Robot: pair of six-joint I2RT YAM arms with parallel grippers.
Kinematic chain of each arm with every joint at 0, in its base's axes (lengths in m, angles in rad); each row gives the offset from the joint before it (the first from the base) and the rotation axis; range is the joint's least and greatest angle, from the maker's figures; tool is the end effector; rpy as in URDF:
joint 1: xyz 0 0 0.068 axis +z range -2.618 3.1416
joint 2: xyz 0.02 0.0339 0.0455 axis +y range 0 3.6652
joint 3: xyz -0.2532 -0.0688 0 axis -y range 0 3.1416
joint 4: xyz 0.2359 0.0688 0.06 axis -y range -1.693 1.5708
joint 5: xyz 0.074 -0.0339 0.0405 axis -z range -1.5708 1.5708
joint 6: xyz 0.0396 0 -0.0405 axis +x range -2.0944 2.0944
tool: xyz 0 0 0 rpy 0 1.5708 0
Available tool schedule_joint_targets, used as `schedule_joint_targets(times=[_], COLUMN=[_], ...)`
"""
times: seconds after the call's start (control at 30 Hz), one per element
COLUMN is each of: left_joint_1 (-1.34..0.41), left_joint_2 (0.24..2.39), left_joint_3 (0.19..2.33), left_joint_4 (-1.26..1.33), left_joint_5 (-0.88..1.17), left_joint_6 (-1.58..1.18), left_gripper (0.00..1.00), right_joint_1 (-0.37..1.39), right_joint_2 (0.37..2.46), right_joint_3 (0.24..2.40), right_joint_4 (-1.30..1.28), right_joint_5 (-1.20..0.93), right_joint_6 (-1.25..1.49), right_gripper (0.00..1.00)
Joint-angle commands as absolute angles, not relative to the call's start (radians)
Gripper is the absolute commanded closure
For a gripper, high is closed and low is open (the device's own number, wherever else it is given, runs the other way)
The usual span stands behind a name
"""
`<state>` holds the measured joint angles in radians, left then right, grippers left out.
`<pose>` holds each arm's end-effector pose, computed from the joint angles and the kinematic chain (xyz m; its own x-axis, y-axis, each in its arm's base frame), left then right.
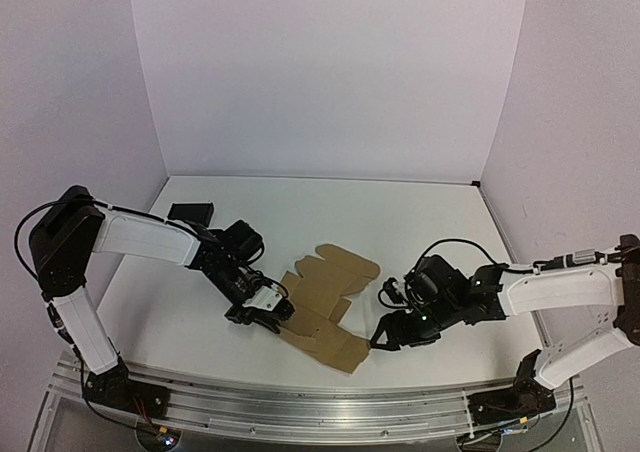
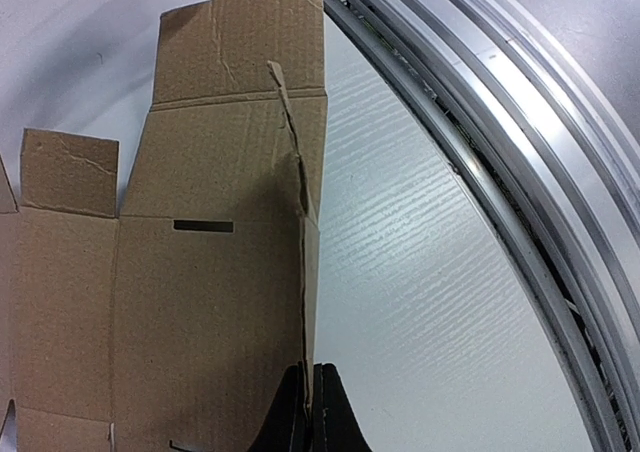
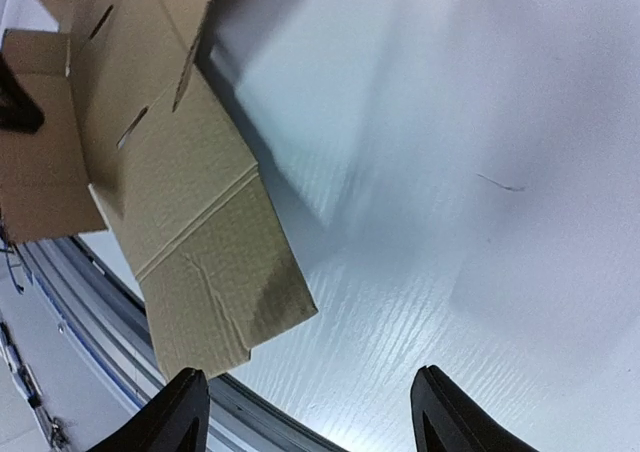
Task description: Fold the paper box
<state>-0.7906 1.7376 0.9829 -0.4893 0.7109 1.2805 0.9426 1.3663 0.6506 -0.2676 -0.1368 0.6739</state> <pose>0.1986 -0.2374 0.1468 0.4666 0.5608 -0.6840 0.8347 -0.5350 0.1307 0.1418 0.2044 0.1577 -0.9101 -0.2011 -0.3623 -0.3558 0.8274 0.4346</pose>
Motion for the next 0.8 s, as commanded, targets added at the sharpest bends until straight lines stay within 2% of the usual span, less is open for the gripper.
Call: schedule_joint_targets(times=[0.0, 0.07, 0.13, 0.17, 0.4, 0.77], left_joint_1=[-0.754, -0.747, -0.743, -0.741, -0.724, -0.716], left_joint_2=[1.765, 1.774, 1.781, 1.783, 1.796, 1.801], left_joint_3=[1.012, 1.027, 1.038, 1.042, 1.04, 1.037], left_joint_4=[-0.567, -0.593, -0.619, -0.632, -0.639, -0.596], left_joint_5=[0.758, 0.769, 0.783, 0.788, 0.786, 0.798], left_joint_6=[1.401, 1.423, 1.449, 1.466, 1.506, 1.476], left_gripper=[1.0, 1.0, 1.0, 1.0, 1.0, 1.0], right_joint_1=[0.983, 1.013, 1.043, 1.07, 1.179, 1.218], right_joint_2=[1.265, 1.24, 1.239, 1.244, 1.397, 1.625], right_joint_3=[0.716, 0.722, 0.706, 0.694, 0.752, 0.828], right_joint_4=[-0.331, -0.345, -0.346, -0.346, -0.314, -0.148], right_joint_5=[-0.099, -0.022, -0.006, 0.009, 0.153, 0.14], right_joint_6=[0.286, 0.08, -0.156, -0.273, -0.707, -0.849], right_gripper=[0.28, 0.24, 0.12, 0.1, 0.11, 0.19])
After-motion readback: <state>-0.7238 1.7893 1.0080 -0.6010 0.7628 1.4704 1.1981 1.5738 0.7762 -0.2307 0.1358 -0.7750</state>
